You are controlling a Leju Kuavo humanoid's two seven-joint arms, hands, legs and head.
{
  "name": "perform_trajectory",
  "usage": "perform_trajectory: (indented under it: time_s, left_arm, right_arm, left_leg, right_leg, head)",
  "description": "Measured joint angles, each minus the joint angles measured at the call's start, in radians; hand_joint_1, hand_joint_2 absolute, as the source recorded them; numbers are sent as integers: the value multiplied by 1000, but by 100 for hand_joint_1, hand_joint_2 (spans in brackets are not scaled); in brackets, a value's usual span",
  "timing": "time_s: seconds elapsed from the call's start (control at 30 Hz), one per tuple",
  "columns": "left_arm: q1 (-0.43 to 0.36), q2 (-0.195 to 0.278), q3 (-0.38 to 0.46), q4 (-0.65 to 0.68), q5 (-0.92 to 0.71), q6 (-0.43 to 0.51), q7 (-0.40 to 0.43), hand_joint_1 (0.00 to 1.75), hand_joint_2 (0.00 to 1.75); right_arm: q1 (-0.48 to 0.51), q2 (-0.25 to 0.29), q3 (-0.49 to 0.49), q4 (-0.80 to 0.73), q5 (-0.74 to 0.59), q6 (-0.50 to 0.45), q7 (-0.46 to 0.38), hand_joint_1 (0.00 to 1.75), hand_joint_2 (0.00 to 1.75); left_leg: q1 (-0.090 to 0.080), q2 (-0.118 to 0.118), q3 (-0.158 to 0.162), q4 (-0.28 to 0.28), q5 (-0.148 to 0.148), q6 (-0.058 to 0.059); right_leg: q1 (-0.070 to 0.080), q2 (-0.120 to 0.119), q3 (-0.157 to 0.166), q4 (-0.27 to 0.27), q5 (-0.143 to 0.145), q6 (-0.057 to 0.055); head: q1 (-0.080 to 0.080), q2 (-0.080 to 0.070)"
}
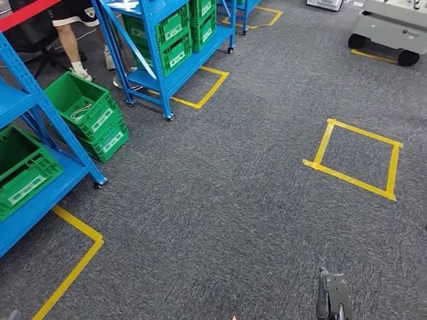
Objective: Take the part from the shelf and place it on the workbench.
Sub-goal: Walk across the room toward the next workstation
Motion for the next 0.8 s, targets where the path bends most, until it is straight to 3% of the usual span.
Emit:
perform_trajectory:
  time_s: [0.07,0.13,0.2,0.27,0.3,0.33,0.37,0.43,0.5,0.57,0.6,0.63,0.7,0.77,0.8]
  left_arm:
    - [-4,9,-35,-7,42,-18,-7,0,0]
    - [-16,29,-107,-15,105,36,14,0,0]
    - [-25,61,-196,-19,175,101,35,0,0]
    - [-24,101,-275,-21,237,141,52,0,0]
    - [-19,121,-311,-21,255,156,56,0,0]
    - [-14,140,-344,-21,261,170,59,0,0]
    - [-11,158,-375,-21,259,184,60,0,0]
    - [-9,188,-427,-21,249,206,61,0,0]
    - [-9,208,-467,-23,243,219,62,0,0]
    - [-4,222,-496,-24,236,231,64,0,0]
    - [-1,228,-507,-24,230,240,64,0,0]
    - [0,233,-518,-24,224,249,66,0,0]
    - [-4,242,-537,-25,215,266,67,0,0]
    - [-7,250,-552,-26,216,275,71,0,0]
    - [-6,253,-558,-26,221,278,73,0,0]
  right_arm:
    - [-12,-2,9,-15,52,22,-13,0,0]
    - [-30,-2,18,-36,86,34,4,0,0]
    - [-40,-2,24,-47,100,45,16,0,0]
    - [-42,-2,26,-49,103,57,21,0,0]
    - [-43,-2,27,-49,104,63,21,0,0]
    - [-44,-2,27,-49,105,68,21,0,0]
    - [-46,-2,27,-49,106,72,21,0,0]
    - [-48,-2,27,-51,109,76,20,0,0]
    - [-50,-2,27,-52,112,77,20,0,0]
    - [-55,-2,29,-52,118,76,21,0,0]
    - [-57,-2,29,-53,122,75,22,0,0]
    - [-59,-2,30,-54,126,74,24,0,0]
    - [-57,-2,30,-55,132,71,28,0,0]
    - [-54,-2,31,-55,136,70,32,0,0]
    - [-54,-2,31,-55,137,70,34,0,0]
  left_leg:
    - [4,-13,-11,-1,7,-13]
    - [3,25,-31,33,-16,-23]
    - [1,84,-83,147,-80,-29]
    - [1,104,-137,267,-128,-32]
    - [1,106,-144,285,-126,-32]
    - [0,108,-132,265,-105,-31]
    - [-1,118,-102,210,-72,-28]
    - [-8,169,-30,74,-18,-20]
    - [-16,201,0,7,-4,-10]
    - [-16,180,-4,1,-4,0]
    - [-13,167,-4,-1,-2,5]
    - [-10,155,-4,-3,1,10]
    - [-4,128,-4,-5,4,18]
    - [-3,98,-5,-5,6,22]
    - [-2,82,-5,-4,6,22]
  right_leg:
    - [2,-22,-4,-1,6,-14]
    - [3,-46,-6,-5,12,-28]
    - [6,-76,-7,-7,13,-37]
    - [9,-107,-8,-6,12,-40]
    - [10,-120,-8,-6,11,-41]
    - [11,-134,-7,-6,10,-41]
    - [11,-147,-5,-6,9,-40]
    - [15,-171,-1,-4,4,-35]
    - [22,-194,3,-3,-1,-27]
    - [23,-214,7,-6,-4,-18]
    - [21,-201,6,0,-11,-12]
    - [19,-174,-2,21,-25,-7]
    - [14,-103,-50,125,-80,2]
    - [13,-76,-117,256,-128,5]
    - [13,-73,-137,285,-128,6]
  head:
    - [0,0]
    - [-4,0]
    - [-9,0]
    - [-10,0]
    - [-10,0]
    - [-10,0]
    - [-10,0]
    - [-11,0]
    - [-10,0]
    - [-8,0]
    - [-7,0]
    - [-6,0]
    - [-1,0]
    - [0,0]
    - [1,0]
